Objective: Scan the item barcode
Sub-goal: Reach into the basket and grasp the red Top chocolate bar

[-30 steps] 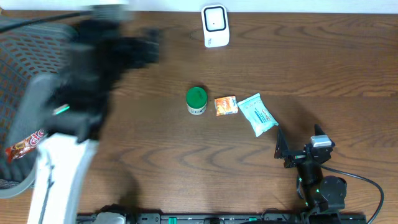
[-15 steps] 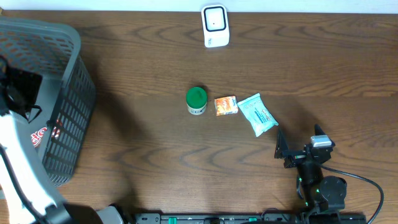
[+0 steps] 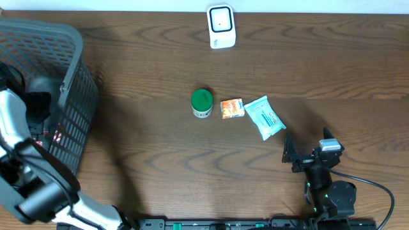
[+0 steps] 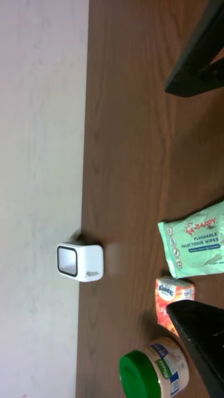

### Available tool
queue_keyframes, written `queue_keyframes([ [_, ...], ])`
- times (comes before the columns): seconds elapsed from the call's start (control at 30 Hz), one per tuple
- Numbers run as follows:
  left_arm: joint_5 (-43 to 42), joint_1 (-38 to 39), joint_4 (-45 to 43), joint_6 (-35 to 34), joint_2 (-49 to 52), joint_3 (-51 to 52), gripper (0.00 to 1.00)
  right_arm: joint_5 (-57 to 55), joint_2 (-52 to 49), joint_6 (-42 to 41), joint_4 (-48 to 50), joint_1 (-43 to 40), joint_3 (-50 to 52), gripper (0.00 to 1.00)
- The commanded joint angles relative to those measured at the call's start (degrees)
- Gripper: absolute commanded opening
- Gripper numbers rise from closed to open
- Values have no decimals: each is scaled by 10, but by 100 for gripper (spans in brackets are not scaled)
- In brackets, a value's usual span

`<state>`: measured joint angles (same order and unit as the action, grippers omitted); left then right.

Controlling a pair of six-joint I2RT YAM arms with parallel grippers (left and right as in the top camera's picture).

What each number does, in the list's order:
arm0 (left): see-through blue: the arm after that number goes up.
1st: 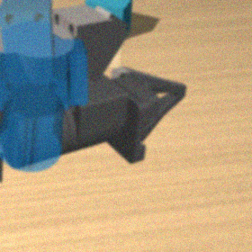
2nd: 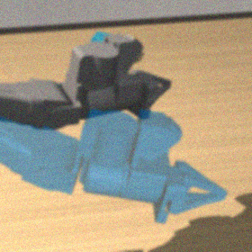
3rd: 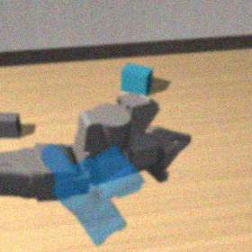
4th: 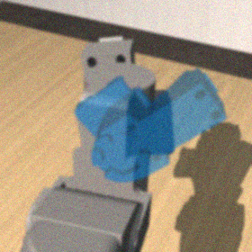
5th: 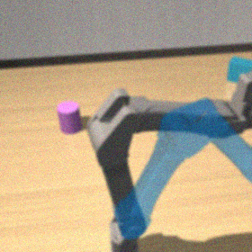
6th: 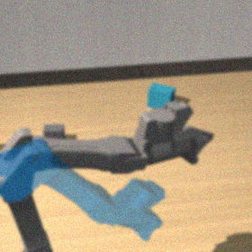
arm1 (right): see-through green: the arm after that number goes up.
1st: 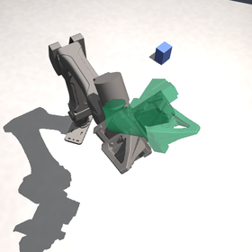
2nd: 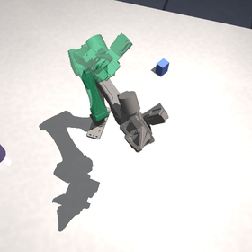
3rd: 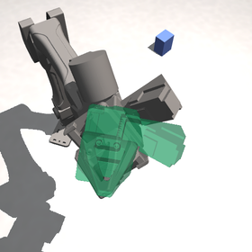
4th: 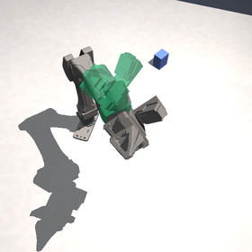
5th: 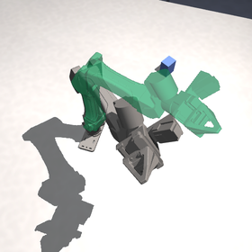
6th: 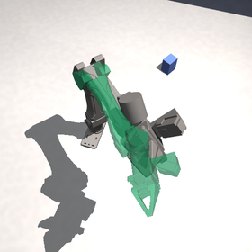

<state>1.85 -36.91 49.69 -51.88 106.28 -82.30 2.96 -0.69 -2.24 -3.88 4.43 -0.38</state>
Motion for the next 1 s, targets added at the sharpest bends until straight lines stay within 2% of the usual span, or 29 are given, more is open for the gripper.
queue_keyframes([
  [0.0,6,-11,2,-59,33,3,90,0,3,6,-2,-2,1,99],
  [0.33,17,-31,2,-98,96,3,90,0,3,6,-2,-2,1,99],
  [0.37,17,-33,2,-98,102,3,88,0,3,6,-2,-2,1,99],
  [0.4,17,-35,2,-97,106,3,80,0,3,6,-2,-2,1,99],
  [0.43,17,-36,4,-97,108,3,66,0,3,6,-2,-2,1,99],
  [0.57,19,-42,19,-97,109,3,32,0,3,6,-2,-2,1,99],
  [0.67,18,-47,52,-98,108,-3,14,0,3,6,-2,-2,1,99],
  [0.87,16,-56,159,-97,81,-65,9,0,3,6,-2,-2,1,99],
  [0.97,-11,-56,205,-78,39,-118,8,0,3,6,-2,-2,1,99],
])
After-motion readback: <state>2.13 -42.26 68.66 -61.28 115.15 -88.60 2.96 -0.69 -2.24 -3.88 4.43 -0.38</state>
